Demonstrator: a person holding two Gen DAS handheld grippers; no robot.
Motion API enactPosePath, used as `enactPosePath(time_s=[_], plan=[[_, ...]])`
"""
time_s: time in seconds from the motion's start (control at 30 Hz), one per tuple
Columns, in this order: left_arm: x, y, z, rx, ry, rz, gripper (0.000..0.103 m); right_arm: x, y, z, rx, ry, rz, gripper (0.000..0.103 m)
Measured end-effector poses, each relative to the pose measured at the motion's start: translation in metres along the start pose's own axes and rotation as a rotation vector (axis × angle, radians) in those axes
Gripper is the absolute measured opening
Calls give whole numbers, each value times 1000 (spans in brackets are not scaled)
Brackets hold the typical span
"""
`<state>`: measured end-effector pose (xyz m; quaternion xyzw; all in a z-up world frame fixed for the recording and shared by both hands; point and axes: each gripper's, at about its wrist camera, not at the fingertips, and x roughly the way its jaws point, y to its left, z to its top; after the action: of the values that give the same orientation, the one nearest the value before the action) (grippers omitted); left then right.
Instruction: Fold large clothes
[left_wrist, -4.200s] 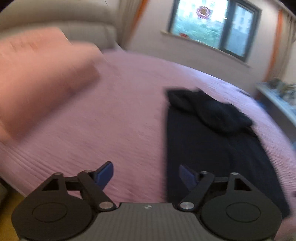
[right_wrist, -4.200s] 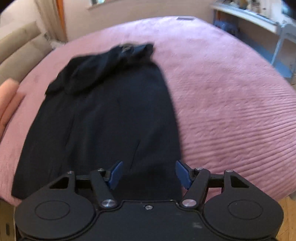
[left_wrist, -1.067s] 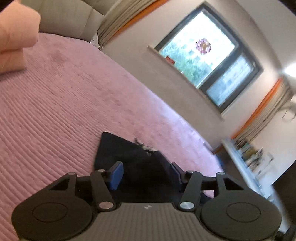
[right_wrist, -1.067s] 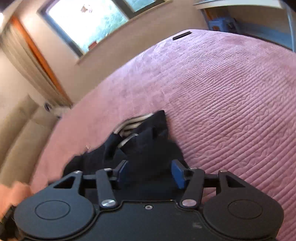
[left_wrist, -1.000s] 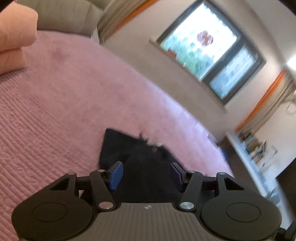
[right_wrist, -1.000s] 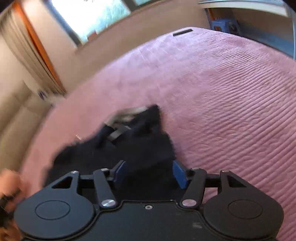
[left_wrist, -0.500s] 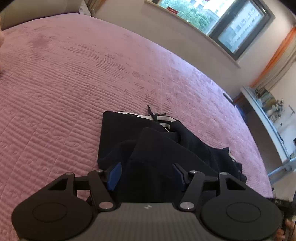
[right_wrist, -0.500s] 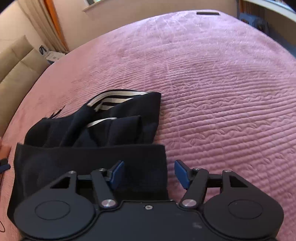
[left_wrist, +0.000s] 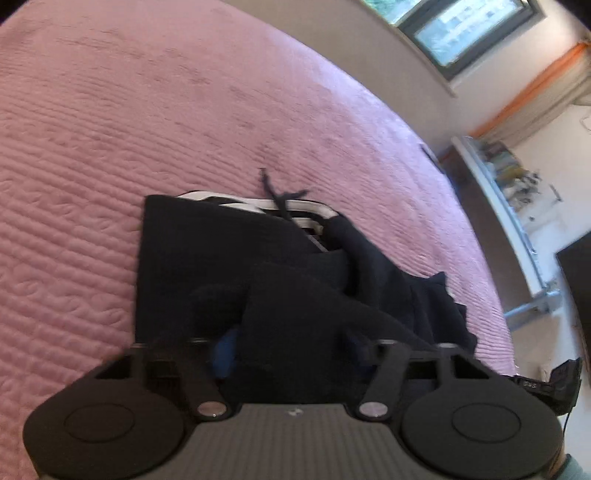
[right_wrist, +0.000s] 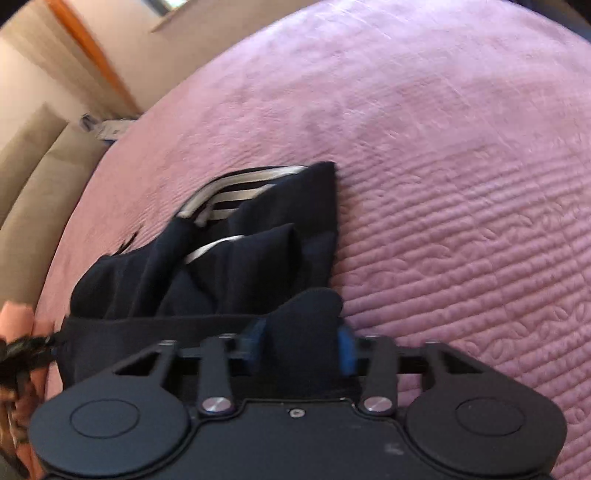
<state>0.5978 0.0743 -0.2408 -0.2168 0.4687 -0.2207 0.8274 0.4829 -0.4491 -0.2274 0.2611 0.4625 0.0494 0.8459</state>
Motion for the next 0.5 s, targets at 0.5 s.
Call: enactPosePath(time_s=[0.5], plan=[[-69,-41,-34,168,-151,26,11,-94,95,-38,-416,-220,-104,13]])
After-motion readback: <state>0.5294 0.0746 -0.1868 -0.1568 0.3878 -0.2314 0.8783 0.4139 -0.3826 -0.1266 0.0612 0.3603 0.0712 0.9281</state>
